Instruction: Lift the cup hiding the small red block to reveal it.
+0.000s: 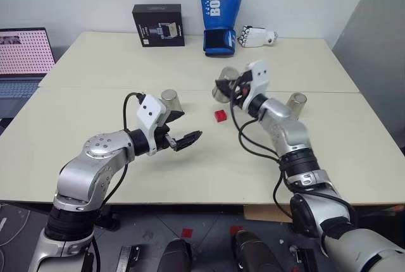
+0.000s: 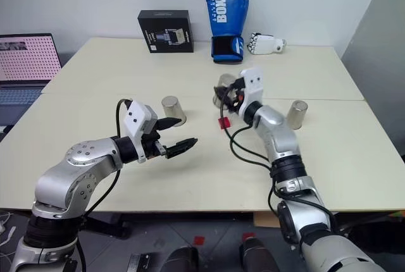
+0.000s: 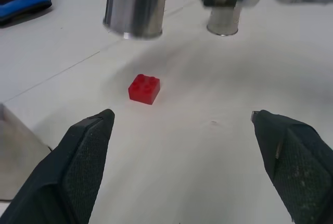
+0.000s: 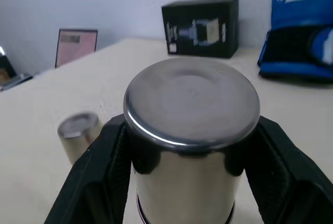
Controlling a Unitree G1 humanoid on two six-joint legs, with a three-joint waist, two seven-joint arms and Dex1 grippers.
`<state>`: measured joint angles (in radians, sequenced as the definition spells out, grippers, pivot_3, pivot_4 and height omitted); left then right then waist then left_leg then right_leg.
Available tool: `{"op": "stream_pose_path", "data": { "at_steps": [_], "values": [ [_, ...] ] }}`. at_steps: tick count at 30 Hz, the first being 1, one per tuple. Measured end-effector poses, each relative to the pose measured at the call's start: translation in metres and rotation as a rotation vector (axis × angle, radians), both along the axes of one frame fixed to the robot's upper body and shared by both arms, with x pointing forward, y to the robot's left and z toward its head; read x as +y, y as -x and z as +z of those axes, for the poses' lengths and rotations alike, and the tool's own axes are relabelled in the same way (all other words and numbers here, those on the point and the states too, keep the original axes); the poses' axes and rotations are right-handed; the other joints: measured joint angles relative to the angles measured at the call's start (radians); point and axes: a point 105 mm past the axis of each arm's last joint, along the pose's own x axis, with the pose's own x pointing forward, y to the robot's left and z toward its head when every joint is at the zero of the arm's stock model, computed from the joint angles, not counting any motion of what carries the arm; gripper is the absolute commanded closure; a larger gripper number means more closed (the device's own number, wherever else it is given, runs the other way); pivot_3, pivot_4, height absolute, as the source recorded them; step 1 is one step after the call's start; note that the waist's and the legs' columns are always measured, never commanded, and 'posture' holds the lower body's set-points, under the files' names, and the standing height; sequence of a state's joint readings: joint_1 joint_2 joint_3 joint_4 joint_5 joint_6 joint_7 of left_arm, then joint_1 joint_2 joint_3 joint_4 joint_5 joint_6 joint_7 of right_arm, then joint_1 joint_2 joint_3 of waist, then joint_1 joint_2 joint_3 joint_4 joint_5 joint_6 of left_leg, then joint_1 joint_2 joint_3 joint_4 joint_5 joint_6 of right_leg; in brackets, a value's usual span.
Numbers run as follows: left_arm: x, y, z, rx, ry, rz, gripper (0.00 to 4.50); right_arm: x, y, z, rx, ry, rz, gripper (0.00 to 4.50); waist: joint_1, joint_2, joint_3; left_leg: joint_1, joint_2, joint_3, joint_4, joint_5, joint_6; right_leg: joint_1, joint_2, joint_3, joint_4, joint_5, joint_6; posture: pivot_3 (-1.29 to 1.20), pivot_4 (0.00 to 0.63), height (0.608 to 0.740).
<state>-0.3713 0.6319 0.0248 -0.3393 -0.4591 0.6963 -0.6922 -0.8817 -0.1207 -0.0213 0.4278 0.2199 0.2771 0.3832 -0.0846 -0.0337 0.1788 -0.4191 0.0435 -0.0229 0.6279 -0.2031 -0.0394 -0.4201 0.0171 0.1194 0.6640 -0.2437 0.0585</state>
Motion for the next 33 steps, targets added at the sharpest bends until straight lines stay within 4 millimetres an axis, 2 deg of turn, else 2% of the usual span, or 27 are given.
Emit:
{"op": "stream_pose_path", "data": {
  "at_steps": [2,4,7,8,10,15,18,21,26,28,30,33],
  "values": [
    [0.001,-0.001,0.0,-0.006,-0.004,-0.001,0.0,-0.023,-0.006,-0.008,0.015,0.058,-0.106,1.84,0.002,0.0,0.0,0.0,0.0,0.0,0.0,0.0,0.0,0.0,0.0,0.0,-0.001,0.0,0.0,0.0,0.15,0.74],
    [0.002,-0.003,-0.004,0.005,-0.007,-0.002,0.0,-0.046,-0.009,-0.035,0.098,0.1,-0.192,1.84,0.0,0.0,0.0,0.0,0.0,0.001,0.0,0.0,0.0,0.0,0.0,0.001,0.0,0.0,0.0,0.0,0.15,0.74],
    [-0.002,-0.003,-0.005,0.011,-0.007,-0.016,0.0,-0.055,-0.008,-0.063,0.192,0.12,-0.23,1.84,-0.006,0.0,0.0,0.0,0.0,0.003,0.0,0.0,0.0,-0.001,0.0,0.002,0.0,0.0,0.0,0.0,0.15,0.74],
    [-0.002,-0.003,-0.004,0.007,-0.007,-0.019,0.0,-0.055,-0.008,-0.066,0.204,0.117,-0.233,1.84,-0.009,0.0,0.0,0.0,0.0,0.003,0.0,0.0,0.0,-0.002,0.0,0.002,0.0,0.0,0.0,0.0,0.15,0.74],
    [-0.004,-0.003,-0.003,-0.001,-0.012,-0.029,0.0,-0.053,-0.008,-0.068,0.217,0.093,-0.233,1.12,-0.013,0.0,0.0,0.0,0.001,0.002,-0.001,0.0,0.0,-0.001,0.001,0.002,0.0,0.0,0.0,0.0,0.15,0.74],
    [-0.006,-0.002,-0.005,0.003,-0.023,-0.043,0.0,-0.05,-0.006,-0.072,0.241,0.062,-0.233,0.03,-0.012,0.0,0.0,0.0,0.0,0.001,-0.001,0.0,0.0,-0.001,0.001,0.002,0.0,0.0,0.0,0.0,0.15,0.74],
    [-0.006,-0.003,-0.004,0.001,-0.024,-0.041,0.0,-0.055,0.001,-0.077,0.253,0.077,-0.236,0.03,-0.006,0.0,0.0,0.0,0.0,0.001,0.0,0.0,0.0,-0.001,0.001,0.002,0.0,0.0,0.0,0.0,0.15,0.74],
    [-0.004,-0.006,-0.005,0.007,-0.022,-0.032,0.0,-0.064,0.013,-0.071,0.231,0.117,-0.237,0.03,-0.001,0.001,0.0,-0.001,0.0,0.001,-0.001,0.0,0.0,-0.001,0.001,0.001,-0.001,0.0,0.0,0.0,0.15,0.74],
    [-0.001,-0.007,-0.003,0.001,-0.033,-0.036,0.0,-0.077,0.052,-0.052,0.218,0.217,-0.176,0.03,0.001,0.001,0.001,-0.002,0.0,0.0,-0.001,0.0,0.0,-0.002,0.0,0.001,-0.001,0.0,0.0,0.0,0.15,0.74],
    [0.004,-0.007,0.0,-0.001,-0.056,-0.04,0.0,-0.081,0.075,-0.044,0.228,0.255,-0.115,0.03,0.001,0.001,0.001,-0.002,0.0,0.0,-0.001,0.0,0.0,-0.001,0.0,0.001,-0.001,-0.001,-0.001,0.0,0.15,0.74],
    [0.014,-0.007,0.004,-0.001,-0.088,-0.039,0.0,-0.087,0.106,-0.037,0.256,0.286,-0.024,0.03,0.002,0.001,0.001,-0.002,0.0,0.0,-0.001,0.0,0.0,-0.001,0.0,0.0,-0.001,-0.003,-0.004,0.0,0.15,0.74],
    [0.03,-0.01,0.006,0.019,-0.122,-0.024,0.0,-0.096,0.139,-0.031,0.316,0.324,0.061,0.03,0.001,0.001,0.001,0.0,0.001,0.001,0.0,0.0,0.0,0.0,0.0,0.001,-0.001,-0.004,-0.006,0.0,0.15,0.74]
  ]
}}
